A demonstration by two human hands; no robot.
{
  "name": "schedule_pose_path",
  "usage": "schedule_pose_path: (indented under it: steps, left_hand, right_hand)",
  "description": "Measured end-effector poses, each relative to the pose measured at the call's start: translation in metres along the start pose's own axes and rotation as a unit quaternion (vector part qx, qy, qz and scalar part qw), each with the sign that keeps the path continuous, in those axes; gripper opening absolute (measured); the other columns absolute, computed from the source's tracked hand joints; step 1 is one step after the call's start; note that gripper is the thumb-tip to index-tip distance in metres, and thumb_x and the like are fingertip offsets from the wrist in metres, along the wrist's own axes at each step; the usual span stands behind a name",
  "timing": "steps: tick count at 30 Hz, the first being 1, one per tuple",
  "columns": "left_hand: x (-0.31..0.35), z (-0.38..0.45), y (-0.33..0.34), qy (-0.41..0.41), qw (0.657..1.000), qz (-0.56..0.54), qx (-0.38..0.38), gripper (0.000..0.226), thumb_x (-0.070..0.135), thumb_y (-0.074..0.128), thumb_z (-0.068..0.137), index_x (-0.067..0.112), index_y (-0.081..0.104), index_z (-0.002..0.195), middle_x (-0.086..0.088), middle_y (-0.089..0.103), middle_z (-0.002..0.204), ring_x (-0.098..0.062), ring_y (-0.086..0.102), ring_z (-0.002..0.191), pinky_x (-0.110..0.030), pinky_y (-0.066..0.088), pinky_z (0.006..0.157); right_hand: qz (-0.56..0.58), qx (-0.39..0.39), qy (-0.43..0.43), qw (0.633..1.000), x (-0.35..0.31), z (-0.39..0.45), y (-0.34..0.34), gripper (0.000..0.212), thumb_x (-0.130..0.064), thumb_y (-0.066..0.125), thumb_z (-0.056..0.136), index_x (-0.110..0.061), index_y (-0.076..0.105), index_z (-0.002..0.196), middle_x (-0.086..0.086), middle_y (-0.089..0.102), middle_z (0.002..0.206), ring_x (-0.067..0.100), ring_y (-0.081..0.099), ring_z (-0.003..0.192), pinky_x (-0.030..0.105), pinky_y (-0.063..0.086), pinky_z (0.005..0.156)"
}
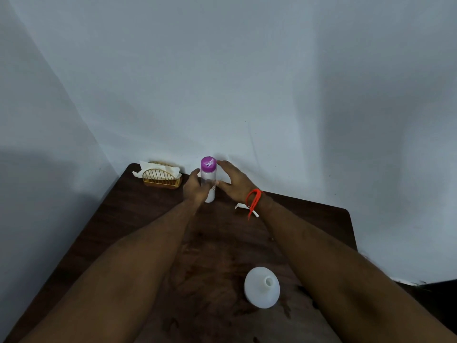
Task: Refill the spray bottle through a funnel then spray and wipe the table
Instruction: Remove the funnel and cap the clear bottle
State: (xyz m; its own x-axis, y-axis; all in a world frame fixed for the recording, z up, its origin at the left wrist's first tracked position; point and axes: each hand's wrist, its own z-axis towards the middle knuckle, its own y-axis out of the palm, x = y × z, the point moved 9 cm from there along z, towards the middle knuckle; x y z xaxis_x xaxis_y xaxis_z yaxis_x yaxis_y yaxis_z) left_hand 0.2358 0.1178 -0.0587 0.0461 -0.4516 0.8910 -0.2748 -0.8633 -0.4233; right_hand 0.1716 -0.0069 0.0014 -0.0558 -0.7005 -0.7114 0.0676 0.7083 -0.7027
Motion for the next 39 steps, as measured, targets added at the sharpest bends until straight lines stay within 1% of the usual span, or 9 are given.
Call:
schedule_pose_path:
  steps: [7, 9, 12, 15, 18, 28, 33, 36, 39]
  left_hand:
    - [-0.002, -0.002, 0.001, -0.006, 1.000, 0.017, -0.004, 0.062, 0.030, 0.072, 0.085, 0.013, 0.048, 0.140, -0.011, 0.064, 0.125, -0.028, 0.060, 0.117, -0.032, 0.044, 0.092]
    - [0.001, -0.002, 0.000, -0.002, 1.000, 0.010, -0.001, 0.065, 0.030, 0.074, 0.084, 0.012, 0.047, 0.140, -0.013, 0.064, 0.125, -0.029, 0.059, 0.116, -0.034, 0.045, 0.092]
    - [0.006, -0.003, -0.002, 0.003, 1.000, 0.001, 0.010, 0.079, 0.029, 0.081, 0.078, 0.010, 0.041, 0.143, -0.014, 0.061, 0.128, -0.030, 0.057, 0.119, -0.040, 0.048, 0.097]
    - [0.009, 0.000, -0.004, -0.003, 0.999, -0.020, 0.027, 0.081, 0.025, 0.083, 0.075, 0.010, 0.041, 0.143, -0.014, 0.062, 0.128, -0.031, 0.057, 0.119, -0.040, 0.048, 0.098]
    - [0.013, 0.002, -0.003, -0.004, 0.999, -0.005, 0.033, 0.067, 0.018, 0.078, 0.079, 0.010, 0.046, 0.138, -0.013, 0.061, 0.130, -0.031, 0.056, 0.121, -0.031, 0.042, 0.094]
    - [0.014, 0.000, 0.001, -0.013, 0.999, 0.042, 0.014, 0.054, 0.018, 0.070, 0.086, 0.009, 0.048, 0.135, -0.013, 0.062, 0.128, -0.031, 0.057, 0.118, -0.027, 0.039, 0.085]
    - [0.006, -0.003, 0.004, -0.032, 0.999, 0.032, -0.002, 0.078, 0.028, 0.079, 0.079, 0.008, 0.038, 0.143, -0.014, 0.059, 0.133, -0.032, 0.056, 0.123, -0.035, 0.045, 0.094]
    - [0.008, -0.009, 0.002, -0.039, 0.999, 0.022, 0.001, 0.091, 0.025, 0.081, 0.077, 0.006, 0.028, 0.148, -0.016, 0.050, 0.142, -0.033, 0.047, 0.132, -0.038, 0.042, 0.102]
    - [0.014, -0.023, -0.006, -0.025, 0.999, 0.016, 0.044, 0.098, 0.018, 0.082, 0.076, 0.005, 0.020, 0.152, -0.017, 0.035, 0.153, -0.032, 0.033, 0.142, -0.037, 0.033, 0.111]
  right_hand:
    - [-0.048, -0.042, -0.020, 0.998, 0.003, 0.006, 0.020, 0.055, -0.013, 0.060, 0.092, -0.008, 0.043, 0.145, 0.015, 0.036, 0.154, 0.027, 0.036, 0.142, 0.037, 0.031, 0.117]
    - [-0.029, 0.013, -0.025, 0.999, 0.004, 0.006, 0.009, 0.039, -0.013, 0.060, 0.091, -0.011, 0.057, 0.129, 0.012, 0.053, 0.135, 0.025, 0.053, 0.122, 0.040, 0.044, 0.105]
    - [0.037, 0.117, 0.008, 0.992, 0.009, 0.004, -0.016, 0.034, -0.014, 0.060, 0.088, -0.021, 0.051, 0.120, 0.004, 0.049, 0.118, 0.017, 0.056, 0.098, 0.034, 0.051, 0.087]
    - [0.024, 0.082, 0.012, 0.996, 0.009, 0.013, -0.011, 0.066, -0.022, 0.059, 0.084, -0.037, 0.033, 0.142, 0.005, 0.037, 0.141, 0.026, 0.048, 0.124, 0.039, 0.046, 0.101]
    - [-0.029, 0.001, 0.011, 1.000, 0.009, 0.027, 0.011, 0.071, -0.019, 0.055, 0.087, -0.034, 0.027, 0.151, 0.005, 0.021, 0.159, 0.032, 0.028, 0.144, 0.047, 0.034, 0.114]
    - [-0.031, -0.005, -0.034, 0.999, -0.005, 0.028, 0.019, 0.067, -0.003, 0.056, 0.085, -0.016, 0.037, 0.148, 0.009, 0.043, 0.145, 0.027, 0.042, 0.134, 0.035, 0.039, 0.110]
    - [-0.030, -0.016, 0.009, 0.999, 0.008, 0.024, 0.014, 0.072, -0.020, 0.053, 0.083, -0.037, 0.028, 0.148, 0.008, 0.035, 0.152, 0.028, 0.034, 0.141, 0.046, 0.037, 0.113]
    - [-0.036, -0.017, 0.010, 0.999, 0.009, 0.015, 0.005, 0.071, -0.015, 0.053, 0.087, -0.031, 0.027, 0.151, 0.007, 0.029, 0.158, 0.024, 0.019, 0.149, 0.045, 0.027, 0.119]
    - [-0.041, 0.019, -0.008, 0.999, 0.009, 0.000, -0.017, 0.067, -0.010, 0.055, 0.089, -0.023, 0.032, 0.151, 0.010, 0.036, 0.153, 0.026, 0.034, 0.141, 0.043, 0.035, 0.115]
